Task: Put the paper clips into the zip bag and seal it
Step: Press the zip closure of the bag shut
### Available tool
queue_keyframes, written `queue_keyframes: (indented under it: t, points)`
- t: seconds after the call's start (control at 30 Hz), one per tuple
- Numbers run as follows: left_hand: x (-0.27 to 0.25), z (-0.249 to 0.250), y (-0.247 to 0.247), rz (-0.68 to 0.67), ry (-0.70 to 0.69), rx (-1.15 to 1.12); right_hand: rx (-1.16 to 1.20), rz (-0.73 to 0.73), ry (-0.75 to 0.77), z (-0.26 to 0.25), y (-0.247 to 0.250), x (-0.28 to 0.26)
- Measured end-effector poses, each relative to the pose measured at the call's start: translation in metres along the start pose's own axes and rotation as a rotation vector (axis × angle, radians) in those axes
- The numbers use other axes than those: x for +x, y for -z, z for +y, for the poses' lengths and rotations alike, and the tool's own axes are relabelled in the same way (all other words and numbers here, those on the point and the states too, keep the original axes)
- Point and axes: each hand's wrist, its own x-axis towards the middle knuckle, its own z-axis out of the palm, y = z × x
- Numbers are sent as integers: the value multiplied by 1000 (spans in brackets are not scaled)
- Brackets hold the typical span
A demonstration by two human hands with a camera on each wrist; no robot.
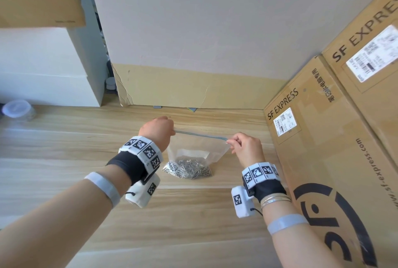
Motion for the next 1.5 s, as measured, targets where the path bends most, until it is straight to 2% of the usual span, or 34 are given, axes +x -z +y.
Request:
queue_keyframes:
  t: [0.07, 0.13, 0.23, 0.3, 0.4, 0.53, 0.63, 0.8, 0.9, 1.0, 1.07, 1.17, 1.27, 1.33, 1.5]
  points:
    - [2, -6, -4, 42, -11, -132, 64, -68, -39, -2, 0, 0]
    - [3, -11, -11, 72, -8, -282, 107, -199, -124, 0, -5, 1]
    - [3, -13, -24, -20, 80, -482, 209, -351, -280, 1, -19, 0]
    - [2, -14, -34, -93, 145, -592, 297, -325, -300, 2, -31, -2]
    - [2, -19, -48, -127, 214, -643, 382, -232, -373, 4, -48, -4]
    - [2, -24, -58, -52, 265, -667, 465, -68, -446, 1, -54, -6]
    - [3, -24, -58, -37, 289, -671, 515, -40, -435, -2, -51, -8]
    - [7, -28, -61, -247, 243, -494, 255, -321, -318, 0, -57, -7]
    - [6, -33, -63, -303, 202, -396, 222, -480, -317, 7, -60, -6]
    - [5, -41, -70, -390, 156, -267, 137, -670, -252, 12, -65, -5]
    - [5, -47, -76, -412, 155, -235, 46, -719, -192, 16, -72, -6]
    - [5, -50, -87, -341, 138, -214, 28, -691, -146, 19, -82, -8]
    - [9, -49, -95, -234, 110, -282, 179, -598, -255, 18, -87, -10]
    - [14, -46, -96, -222, 129, -366, 248, -545, -321, 19, -92, -8]
    - [31, -44, -97, -217, 184, -482, 430, -471, -350, 19, -95, 4]
